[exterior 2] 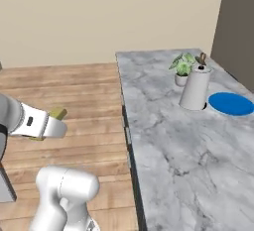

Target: Retrieve the butter from the fridge and place it on a plate on the dining table. Then retrieve the butter knife by the fridge and place it near the plate.

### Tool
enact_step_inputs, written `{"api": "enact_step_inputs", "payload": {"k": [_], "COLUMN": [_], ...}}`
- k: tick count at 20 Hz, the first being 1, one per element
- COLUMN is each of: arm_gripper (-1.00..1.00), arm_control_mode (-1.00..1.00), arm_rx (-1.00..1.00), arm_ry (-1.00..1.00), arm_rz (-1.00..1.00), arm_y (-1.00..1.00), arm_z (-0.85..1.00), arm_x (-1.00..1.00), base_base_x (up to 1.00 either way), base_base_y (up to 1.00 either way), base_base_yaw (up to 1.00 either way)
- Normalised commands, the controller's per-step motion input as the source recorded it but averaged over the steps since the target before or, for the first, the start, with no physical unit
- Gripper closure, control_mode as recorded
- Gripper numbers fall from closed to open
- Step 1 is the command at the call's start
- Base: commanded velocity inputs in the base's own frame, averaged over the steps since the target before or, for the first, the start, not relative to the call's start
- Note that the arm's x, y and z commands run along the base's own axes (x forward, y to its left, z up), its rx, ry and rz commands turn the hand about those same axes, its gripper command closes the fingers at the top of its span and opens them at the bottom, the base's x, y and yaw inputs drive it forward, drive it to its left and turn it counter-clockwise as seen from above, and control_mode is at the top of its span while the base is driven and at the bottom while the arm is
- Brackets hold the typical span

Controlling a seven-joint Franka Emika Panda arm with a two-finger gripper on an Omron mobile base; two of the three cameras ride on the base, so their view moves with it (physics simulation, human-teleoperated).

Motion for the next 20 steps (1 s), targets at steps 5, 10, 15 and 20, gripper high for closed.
{"api": "enact_step_inputs", "payload": {"k": [5,10,15,20], "arm_gripper": [1.00,1.00,1.00,1.00], "arm_control_mode": [1.00,1.00,1.00,1.00], "arm_rx": [0.00,0.00,0.00,0.00], "arm_ry": [0.00,0.00,0.00,0.00], "arm_rz": [0.00,0.00,0.00,0.00], "arm_y": [0.00,0.00,0.00,0.00], "arm_z": [0.00,0.00,0.00,0.00], "arm_x": [0.00,0.00,0.00,0.00], "base_base_x": [-0.91,-0.84,-0.85,-0.27], "base_base_y": [-0.12,-0.26,-0.32,-0.02], "base_base_yaw": [-0.09,-0.03,-0.02,0.04]}}
